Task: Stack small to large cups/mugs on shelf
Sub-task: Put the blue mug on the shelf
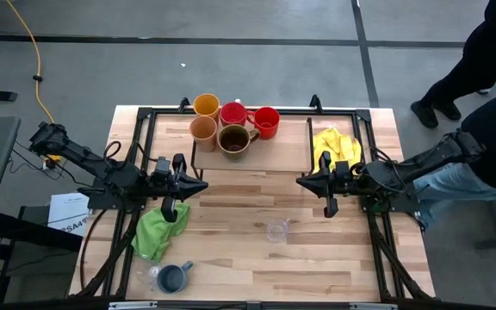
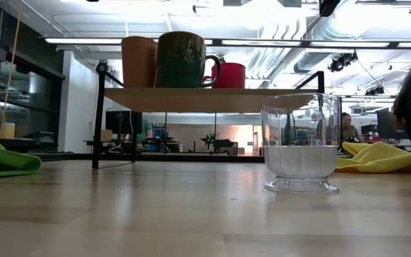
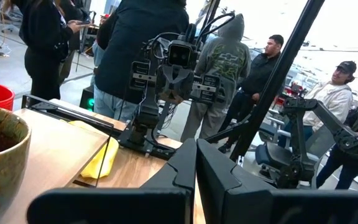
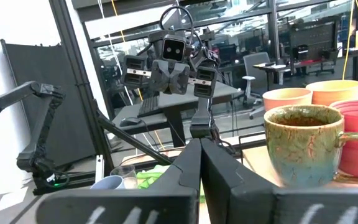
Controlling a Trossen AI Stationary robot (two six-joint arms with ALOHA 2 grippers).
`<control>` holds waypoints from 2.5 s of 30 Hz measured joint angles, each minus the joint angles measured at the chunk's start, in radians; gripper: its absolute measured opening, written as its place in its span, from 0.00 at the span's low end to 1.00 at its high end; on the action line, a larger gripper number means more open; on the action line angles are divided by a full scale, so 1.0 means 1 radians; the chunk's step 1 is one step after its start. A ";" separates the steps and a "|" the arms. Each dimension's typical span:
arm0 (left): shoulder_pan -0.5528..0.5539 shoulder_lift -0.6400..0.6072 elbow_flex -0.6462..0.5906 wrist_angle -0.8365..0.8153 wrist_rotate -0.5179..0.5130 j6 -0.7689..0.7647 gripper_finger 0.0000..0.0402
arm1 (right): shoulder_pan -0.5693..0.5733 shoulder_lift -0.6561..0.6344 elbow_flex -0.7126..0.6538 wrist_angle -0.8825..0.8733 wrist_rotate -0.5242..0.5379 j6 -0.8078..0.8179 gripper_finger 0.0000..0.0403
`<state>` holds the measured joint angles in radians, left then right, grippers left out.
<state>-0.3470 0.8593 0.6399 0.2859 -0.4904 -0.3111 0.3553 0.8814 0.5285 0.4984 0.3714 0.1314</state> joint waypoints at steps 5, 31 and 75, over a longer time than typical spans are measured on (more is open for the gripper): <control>0.000 0.000 0.000 0.000 0.000 0.000 0.00 | 0.000 0.000 0.000 0.000 0.000 0.000 0.00; 0.000 0.003 0.059 -0.168 0.000 -0.024 0.02 | -0.002 0.000 0.000 0.000 0.000 -0.001 0.00; -0.523 0.865 0.629 -1.348 0.311 -0.745 0.50 | -0.002 0.000 0.000 -0.022 0.000 0.017 0.00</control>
<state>-0.8698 1.7243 1.2687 -1.0624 -0.1793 -1.0563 0.3538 0.8814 0.5282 0.4769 0.3717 0.1486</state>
